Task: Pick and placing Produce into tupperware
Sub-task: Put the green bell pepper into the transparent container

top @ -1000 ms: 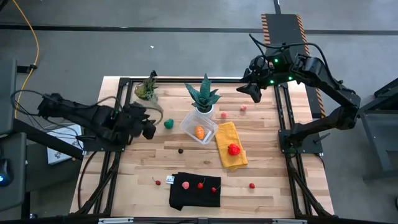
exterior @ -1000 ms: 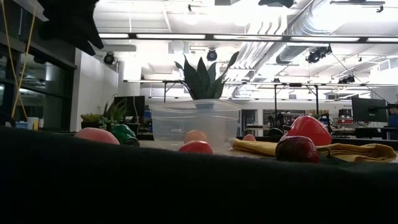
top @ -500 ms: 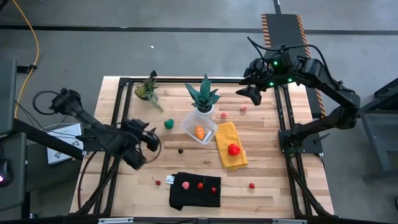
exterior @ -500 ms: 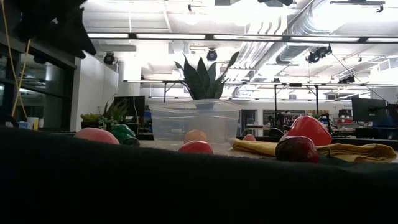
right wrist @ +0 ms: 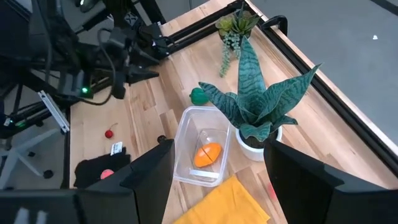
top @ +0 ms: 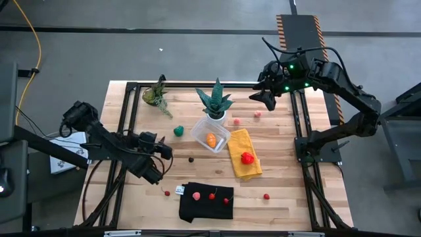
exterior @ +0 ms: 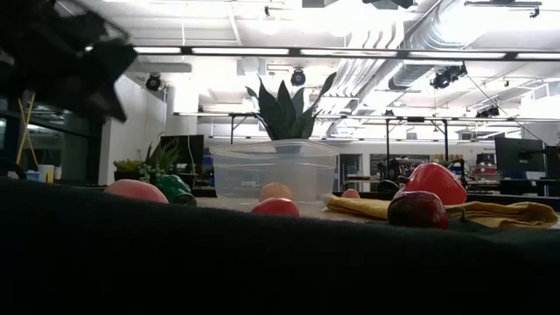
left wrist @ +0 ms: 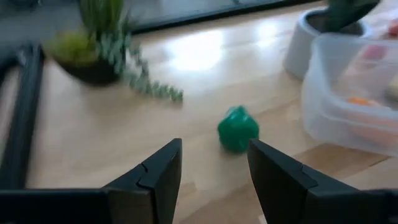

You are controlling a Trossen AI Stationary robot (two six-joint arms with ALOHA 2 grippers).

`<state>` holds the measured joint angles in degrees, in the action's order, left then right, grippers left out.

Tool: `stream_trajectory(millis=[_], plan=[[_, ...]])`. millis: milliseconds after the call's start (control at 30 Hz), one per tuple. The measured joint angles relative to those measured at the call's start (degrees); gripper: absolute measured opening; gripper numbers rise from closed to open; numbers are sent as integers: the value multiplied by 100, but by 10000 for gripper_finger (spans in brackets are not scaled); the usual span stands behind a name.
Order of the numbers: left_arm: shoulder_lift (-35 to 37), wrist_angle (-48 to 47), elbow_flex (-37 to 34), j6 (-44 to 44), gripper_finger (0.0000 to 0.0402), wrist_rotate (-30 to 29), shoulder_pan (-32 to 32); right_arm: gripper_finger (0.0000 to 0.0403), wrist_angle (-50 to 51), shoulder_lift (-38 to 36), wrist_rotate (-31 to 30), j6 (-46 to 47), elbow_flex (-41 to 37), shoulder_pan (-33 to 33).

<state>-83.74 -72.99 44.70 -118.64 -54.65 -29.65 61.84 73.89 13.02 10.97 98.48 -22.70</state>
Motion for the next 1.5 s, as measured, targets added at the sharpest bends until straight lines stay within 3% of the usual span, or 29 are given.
stream_trajectory(millis=[100, 467, 733, 1100, 1267, 1367, 1500], plan=[[74, 351, -326, -224, 173, 135, -127, 238, -2, 0, 0, 146, 0, 0], [65, 498, -626, -1362, 173, -621, -1211, 238, -44, 2, -345, 465, 0, -4], [63, 1198, -1290, -1358, 173, -835, -1742, 238, -241, 2, -396, 664, 0, -15], [61, 1572, -1751, -870, 173, -1422, -1636, 238, -387, 2, -396, 1020, 0, 16], [61, 1663, -1768, -666, 173, -1155, -1648, 238, -387, 2, -396, 1022, 0, 128], [61, 1714, -1706, -176, 173, -702, -1648, 238, -387, 2, -427, 1022, 0, 220], [61, 2096, -1694, 686, 173, -780, -1643, 238, -387, 2, -679, 1127, 0, 303]])
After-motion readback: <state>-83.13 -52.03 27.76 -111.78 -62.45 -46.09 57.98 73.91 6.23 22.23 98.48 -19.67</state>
